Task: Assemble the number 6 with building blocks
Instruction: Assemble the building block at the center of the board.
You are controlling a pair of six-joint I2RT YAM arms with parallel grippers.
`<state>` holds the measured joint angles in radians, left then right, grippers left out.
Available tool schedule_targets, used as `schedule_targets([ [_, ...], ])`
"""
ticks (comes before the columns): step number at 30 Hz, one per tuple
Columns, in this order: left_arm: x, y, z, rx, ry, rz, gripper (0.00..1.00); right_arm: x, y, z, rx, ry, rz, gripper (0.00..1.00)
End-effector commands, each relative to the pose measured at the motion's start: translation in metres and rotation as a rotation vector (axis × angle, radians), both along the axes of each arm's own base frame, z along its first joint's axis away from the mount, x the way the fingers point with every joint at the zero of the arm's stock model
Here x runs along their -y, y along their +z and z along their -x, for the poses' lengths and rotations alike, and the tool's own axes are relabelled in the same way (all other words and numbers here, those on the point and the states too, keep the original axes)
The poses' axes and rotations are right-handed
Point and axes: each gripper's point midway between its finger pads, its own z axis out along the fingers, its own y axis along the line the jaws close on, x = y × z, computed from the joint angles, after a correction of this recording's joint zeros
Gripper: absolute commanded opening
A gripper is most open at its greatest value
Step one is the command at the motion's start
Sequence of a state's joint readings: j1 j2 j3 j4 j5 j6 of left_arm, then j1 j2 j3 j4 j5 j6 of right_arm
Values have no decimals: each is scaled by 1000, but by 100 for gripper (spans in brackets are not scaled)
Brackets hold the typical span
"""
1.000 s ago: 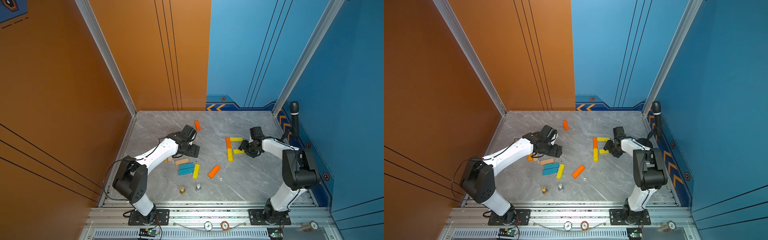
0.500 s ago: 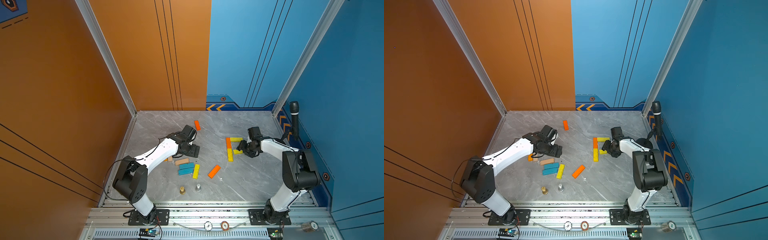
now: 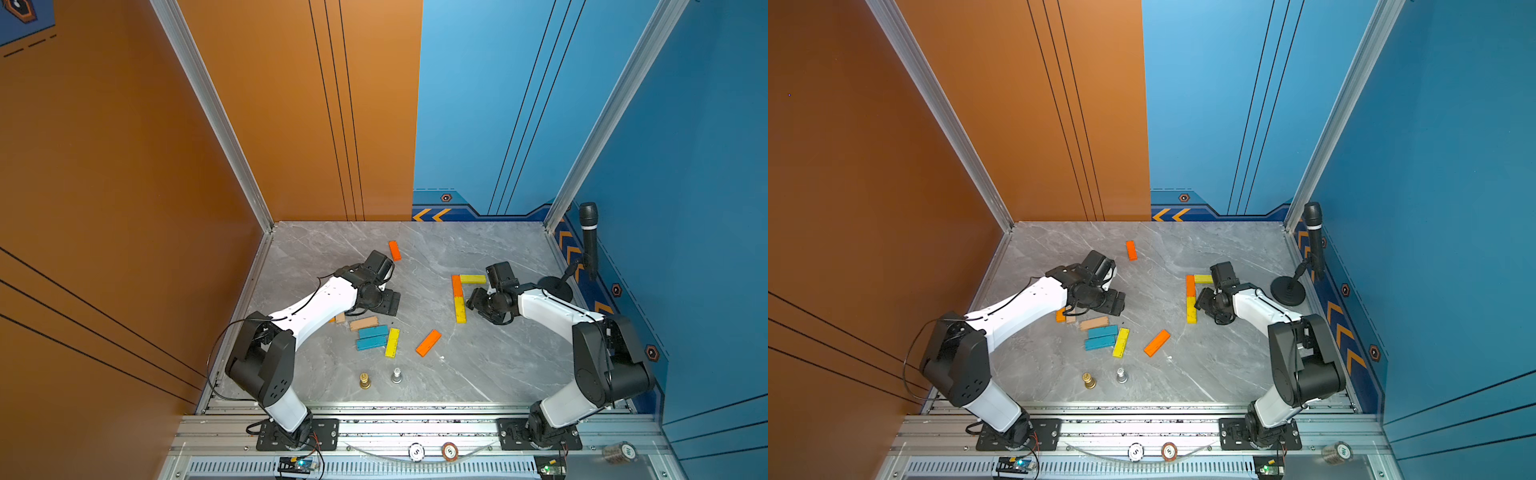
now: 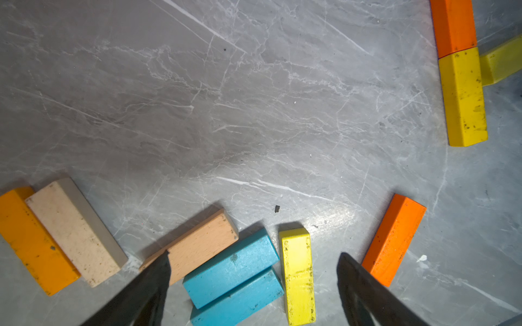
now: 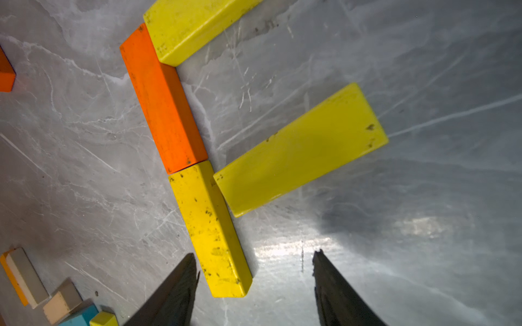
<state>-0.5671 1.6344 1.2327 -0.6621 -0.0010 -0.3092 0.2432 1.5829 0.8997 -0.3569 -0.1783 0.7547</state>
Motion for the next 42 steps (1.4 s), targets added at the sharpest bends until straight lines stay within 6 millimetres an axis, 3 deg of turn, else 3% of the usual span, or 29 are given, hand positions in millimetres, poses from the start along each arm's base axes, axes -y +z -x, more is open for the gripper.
schedule_targets([
  [1, 2, 8, 0, 25, -21, -18, 92, -1, 5, -8, 38, -62, -10, 65],
  [34, 2, 9, 1, 29, -27, -25, 92, -27, -13, -43, 34, -48, -55, 64],
  [42, 2, 10, 1, 31, -26, -25, 92, -28, 7, -40, 56, -9, -16, 64],
])
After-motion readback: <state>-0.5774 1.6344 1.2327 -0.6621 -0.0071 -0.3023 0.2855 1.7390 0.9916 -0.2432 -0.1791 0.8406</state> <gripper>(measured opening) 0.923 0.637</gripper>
